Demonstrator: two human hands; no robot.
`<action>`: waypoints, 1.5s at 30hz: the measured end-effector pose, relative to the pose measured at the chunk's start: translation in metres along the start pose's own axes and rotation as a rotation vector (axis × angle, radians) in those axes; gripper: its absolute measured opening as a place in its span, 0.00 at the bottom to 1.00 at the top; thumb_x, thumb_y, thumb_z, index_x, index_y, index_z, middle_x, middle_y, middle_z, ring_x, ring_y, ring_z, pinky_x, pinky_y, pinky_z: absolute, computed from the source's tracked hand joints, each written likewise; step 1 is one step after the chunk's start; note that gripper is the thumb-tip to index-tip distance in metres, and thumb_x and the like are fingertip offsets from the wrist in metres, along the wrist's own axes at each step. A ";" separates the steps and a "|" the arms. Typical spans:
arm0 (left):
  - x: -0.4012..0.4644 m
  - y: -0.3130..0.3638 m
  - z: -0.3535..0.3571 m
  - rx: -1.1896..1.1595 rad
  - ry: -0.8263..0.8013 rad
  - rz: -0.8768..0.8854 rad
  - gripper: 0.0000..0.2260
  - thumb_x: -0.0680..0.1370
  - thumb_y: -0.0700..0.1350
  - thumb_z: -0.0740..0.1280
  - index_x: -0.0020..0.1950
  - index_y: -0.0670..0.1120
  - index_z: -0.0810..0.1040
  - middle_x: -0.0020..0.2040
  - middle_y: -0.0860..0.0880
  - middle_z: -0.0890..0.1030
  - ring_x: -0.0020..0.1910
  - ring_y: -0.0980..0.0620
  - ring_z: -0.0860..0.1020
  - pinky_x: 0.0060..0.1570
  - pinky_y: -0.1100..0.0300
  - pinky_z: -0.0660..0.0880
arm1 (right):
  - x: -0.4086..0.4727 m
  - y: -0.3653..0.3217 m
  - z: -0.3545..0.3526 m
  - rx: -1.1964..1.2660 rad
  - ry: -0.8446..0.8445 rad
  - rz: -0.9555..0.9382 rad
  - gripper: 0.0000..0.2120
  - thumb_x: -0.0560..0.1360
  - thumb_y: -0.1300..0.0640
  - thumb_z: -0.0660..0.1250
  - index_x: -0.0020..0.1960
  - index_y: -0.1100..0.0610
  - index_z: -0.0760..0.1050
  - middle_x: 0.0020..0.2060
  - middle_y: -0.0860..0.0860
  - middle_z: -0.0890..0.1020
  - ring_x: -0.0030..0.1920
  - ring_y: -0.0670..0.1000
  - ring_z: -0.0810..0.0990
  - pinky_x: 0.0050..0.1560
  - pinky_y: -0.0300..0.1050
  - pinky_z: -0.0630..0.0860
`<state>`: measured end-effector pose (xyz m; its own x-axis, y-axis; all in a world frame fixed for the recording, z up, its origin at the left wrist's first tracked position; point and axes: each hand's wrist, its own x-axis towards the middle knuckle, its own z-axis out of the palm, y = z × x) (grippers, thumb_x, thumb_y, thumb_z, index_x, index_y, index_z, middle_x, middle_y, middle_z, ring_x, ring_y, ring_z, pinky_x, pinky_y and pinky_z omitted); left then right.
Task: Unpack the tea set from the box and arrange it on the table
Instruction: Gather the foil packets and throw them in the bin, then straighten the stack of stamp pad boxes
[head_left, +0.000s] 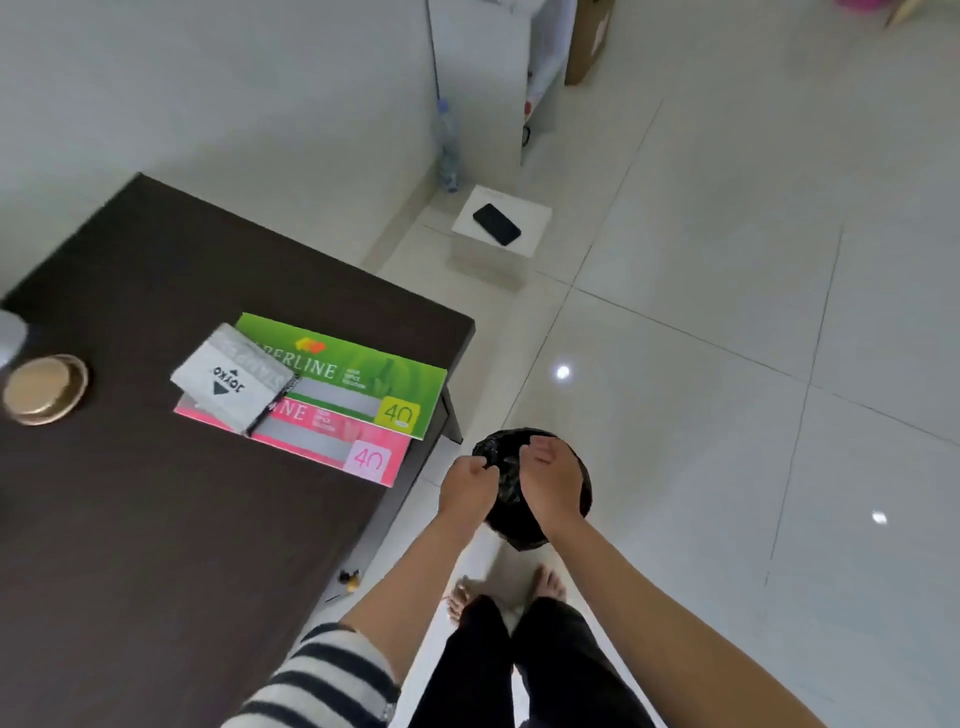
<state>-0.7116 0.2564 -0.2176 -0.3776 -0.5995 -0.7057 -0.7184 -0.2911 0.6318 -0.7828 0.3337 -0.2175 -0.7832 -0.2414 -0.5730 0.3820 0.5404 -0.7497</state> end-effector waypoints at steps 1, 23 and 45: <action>-0.007 0.009 -0.010 -0.010 0.013 0.062 0.09 0.75 0.41 0.63 0.53 0.40 0.77 0.48 0.45 0.79 0.46 0.47 0.75 0.47 0.58 0.70 | -0.005 -0.018 0.005 0.041 0.013 -0.046 0.11 0.77 0.58 0.64 0.58 0.58 0.76 0.50 0.50 0.81 0.50 0.49 0.79 0.51 0.41 0.73; 0.038 0.034 -0.240 -0.505 0.785 -0.321 0.30 0.72 0.52 0.71 0.67 0.39 0.65 0.65 0.38 0.66 0.61 0.37 0.71 0.59 0.47 0.71 | 0.018 -0.199 0.211 -0.915 -0.451 -0.663 0.30 0.73 0.39 0.66 0.68 0.54 0.68 0.62 0.54 0.70 0.64 0.57 0.69 0.59 0.54 0.70; 0.045 0.031 -0.260 -0.525 0.694 -0.197 0.09 0.71 0.41 0.68 0.49 0.45 0.73 0.41 0.50 0.78 0.39 0.52 0.77 0.42 0.53 0.79 | 0.006 -0.229 0.261 -0.893 -0.768 -0.556 0.18 0.65 0.58 0.74 0.23 0.59 0.68 0.20 0.50 0.71 0.22 0.47 0.68 0.27 0.40 0.64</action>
<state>-0.5989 0.0264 -0.1457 0.2855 -0.7691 -0.5717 -0.3082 -0.6386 0.7052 -0.7465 -0.0020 -0.1355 -0.1373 -0.8408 -0.5237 -0.5901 0.4941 -0.6385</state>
